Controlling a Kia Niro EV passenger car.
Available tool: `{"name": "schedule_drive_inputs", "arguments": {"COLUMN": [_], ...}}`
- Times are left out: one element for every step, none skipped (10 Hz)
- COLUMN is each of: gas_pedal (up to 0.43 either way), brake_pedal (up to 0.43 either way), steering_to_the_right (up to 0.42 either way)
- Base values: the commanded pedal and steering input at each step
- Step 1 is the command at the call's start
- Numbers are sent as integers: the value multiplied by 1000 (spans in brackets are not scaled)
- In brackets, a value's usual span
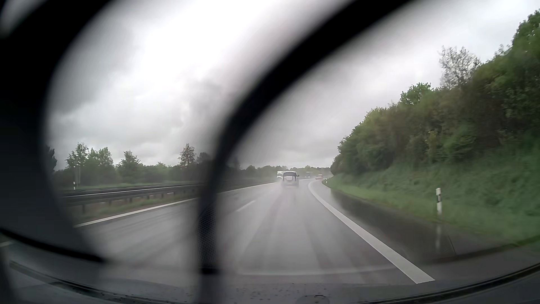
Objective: Follow the waypoints while adhering to traffic rules and regulations
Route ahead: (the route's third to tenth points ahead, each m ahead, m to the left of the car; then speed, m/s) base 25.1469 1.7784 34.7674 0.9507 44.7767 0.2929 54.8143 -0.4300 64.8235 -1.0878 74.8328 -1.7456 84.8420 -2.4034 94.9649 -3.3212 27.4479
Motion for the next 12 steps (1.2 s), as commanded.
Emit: {"name": "schedule_drive_inputs", "arguments": {"gas_pedal": [311,311,311,311,311,311,311,311,311,311,311,311], "brake_pedal": [0,0,0,0,0,0,0,0,0,0,0,0], "steering_to_the_right": [7,7,7,7,7,7,7,8,8,9,9,10]}}
